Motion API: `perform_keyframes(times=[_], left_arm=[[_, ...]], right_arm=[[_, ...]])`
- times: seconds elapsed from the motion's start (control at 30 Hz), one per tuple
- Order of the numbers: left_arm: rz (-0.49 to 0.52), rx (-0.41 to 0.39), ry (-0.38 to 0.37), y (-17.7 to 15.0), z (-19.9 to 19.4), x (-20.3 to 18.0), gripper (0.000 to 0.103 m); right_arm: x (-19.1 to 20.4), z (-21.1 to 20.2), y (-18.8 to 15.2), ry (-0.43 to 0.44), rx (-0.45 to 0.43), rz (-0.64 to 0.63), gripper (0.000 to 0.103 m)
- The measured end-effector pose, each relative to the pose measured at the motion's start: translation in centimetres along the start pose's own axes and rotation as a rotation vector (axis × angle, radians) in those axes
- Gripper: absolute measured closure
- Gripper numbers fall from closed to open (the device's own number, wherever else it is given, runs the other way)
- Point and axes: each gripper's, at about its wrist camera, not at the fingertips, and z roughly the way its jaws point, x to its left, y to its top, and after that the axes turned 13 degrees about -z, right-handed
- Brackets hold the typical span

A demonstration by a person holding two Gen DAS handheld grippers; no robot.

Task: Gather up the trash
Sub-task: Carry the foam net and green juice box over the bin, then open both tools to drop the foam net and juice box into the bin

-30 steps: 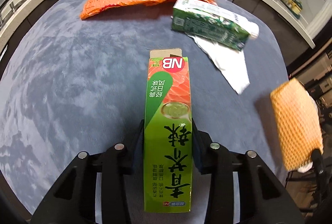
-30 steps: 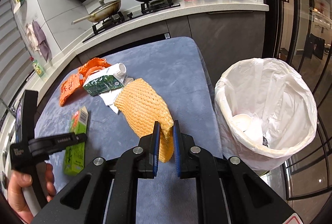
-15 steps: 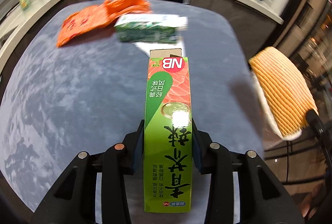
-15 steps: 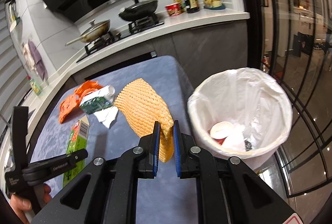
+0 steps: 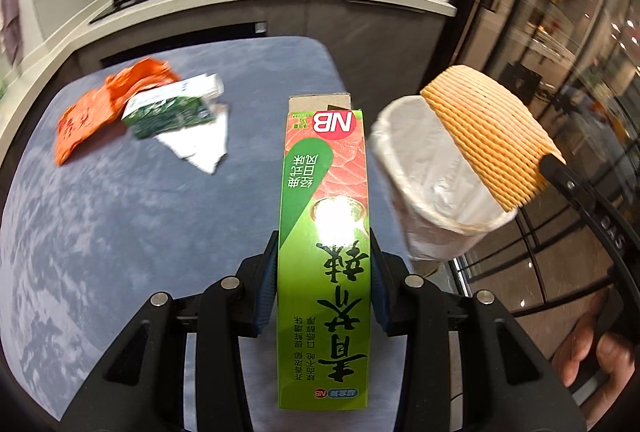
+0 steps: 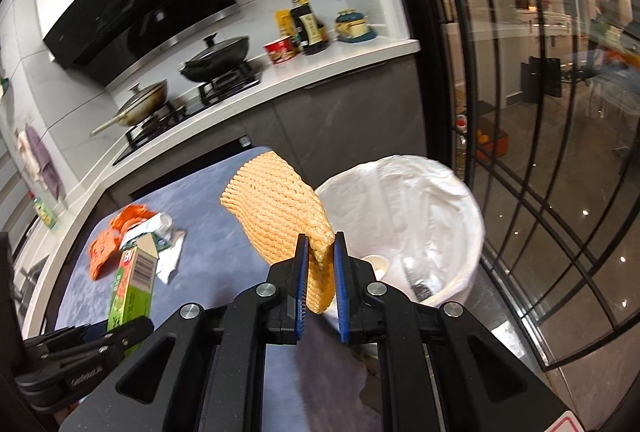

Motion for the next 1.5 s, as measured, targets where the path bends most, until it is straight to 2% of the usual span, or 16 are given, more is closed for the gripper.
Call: perform_keyframes(times=[0.3,0.6,0.93,1.37,1.5], left_arm=[[0.087,0.001,-0.054,-0.1,0.2,-4.2,0.066],[0.164,0.029,-0.1,0.8,2.6,-7.9,0.066],[0.258,0.038,-0.105,2.0,6.3,-12.2,0.065],[0.351,0.081,-0.113,2.1,10.1,-15.6,0.065],[0.371,0.075,-0.1,2.3,10.7,-16.2,0.064]], right_arm=[[-3.3,-0.3,0.3,-0.056,-0.011,0.034,0.092],[-5.8,1.5,0.9,-0.109,0.02,0.048,0.092],[-7.6,4.4,1.1,-0.172,0.083,0.047,0.092],[-8.6,7.3,0.9,-0.236,0.159,0.024,0.091],[-8.9,7.7,0.9,-0.247,0.169,0.034,0.088]])
